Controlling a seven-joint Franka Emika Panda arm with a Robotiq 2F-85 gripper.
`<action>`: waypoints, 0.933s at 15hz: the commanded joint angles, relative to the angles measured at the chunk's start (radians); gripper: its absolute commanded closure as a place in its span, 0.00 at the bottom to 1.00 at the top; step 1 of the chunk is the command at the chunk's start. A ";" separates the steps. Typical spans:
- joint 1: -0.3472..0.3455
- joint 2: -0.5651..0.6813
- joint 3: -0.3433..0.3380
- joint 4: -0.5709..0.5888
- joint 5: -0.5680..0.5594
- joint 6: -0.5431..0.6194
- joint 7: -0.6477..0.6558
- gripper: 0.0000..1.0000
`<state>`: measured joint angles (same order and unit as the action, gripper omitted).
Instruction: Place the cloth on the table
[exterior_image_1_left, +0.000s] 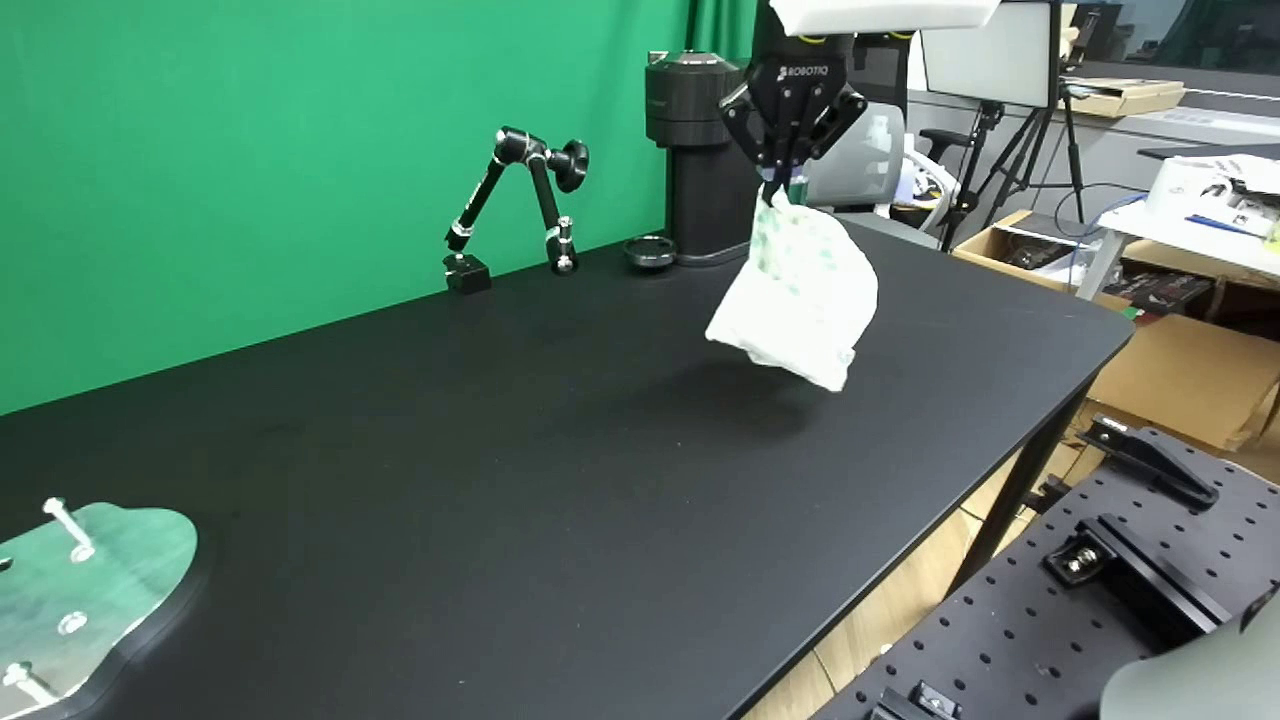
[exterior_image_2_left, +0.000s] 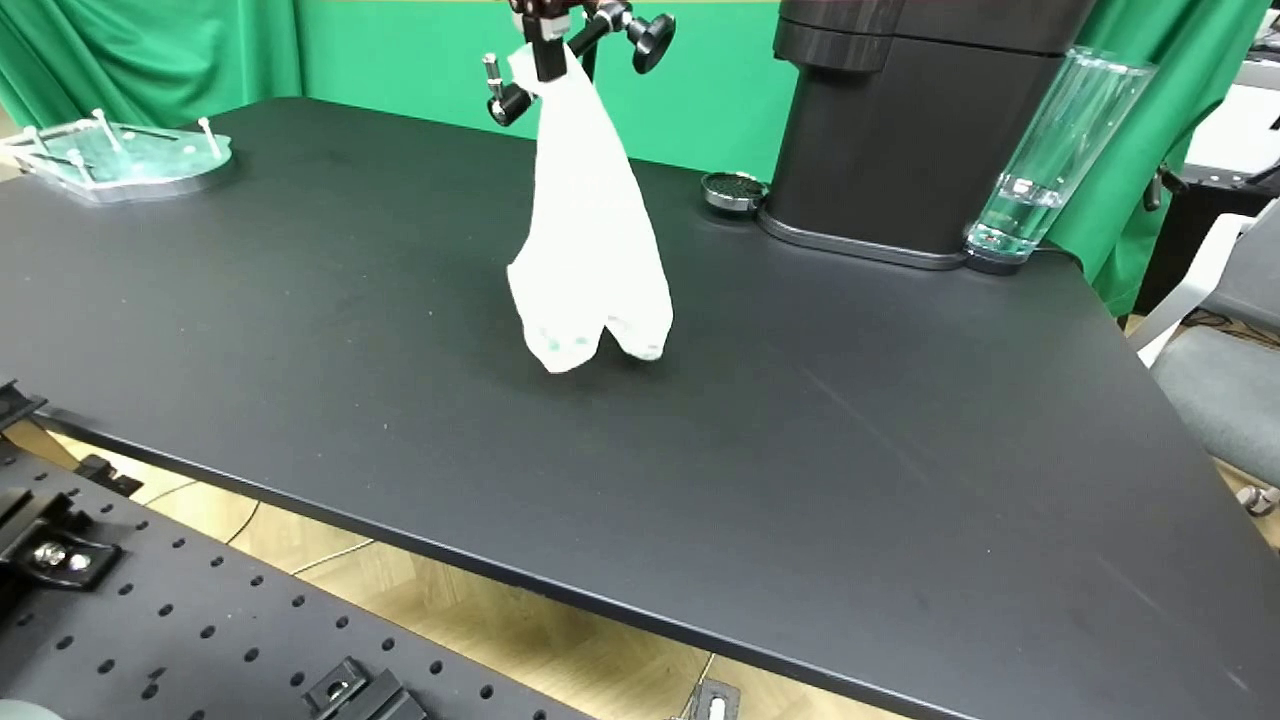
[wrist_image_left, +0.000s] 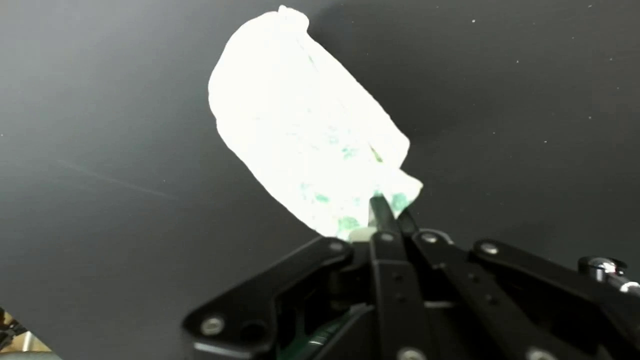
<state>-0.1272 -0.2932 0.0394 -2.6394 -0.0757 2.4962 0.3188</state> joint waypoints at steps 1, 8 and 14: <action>-0.028 0.020 -0.003 -0.003 -0.019 0.001 0.076 1.00; -0.013 0.098 -0.003 0.033 -0.015 0.104 0.049 1.00; 0.018 0.114 -0.005 0.046 -0.008 0.116 0.019 0.46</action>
<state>-0.1235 -0.1852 0.0413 -2.6108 -0.0782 2.6150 0.3440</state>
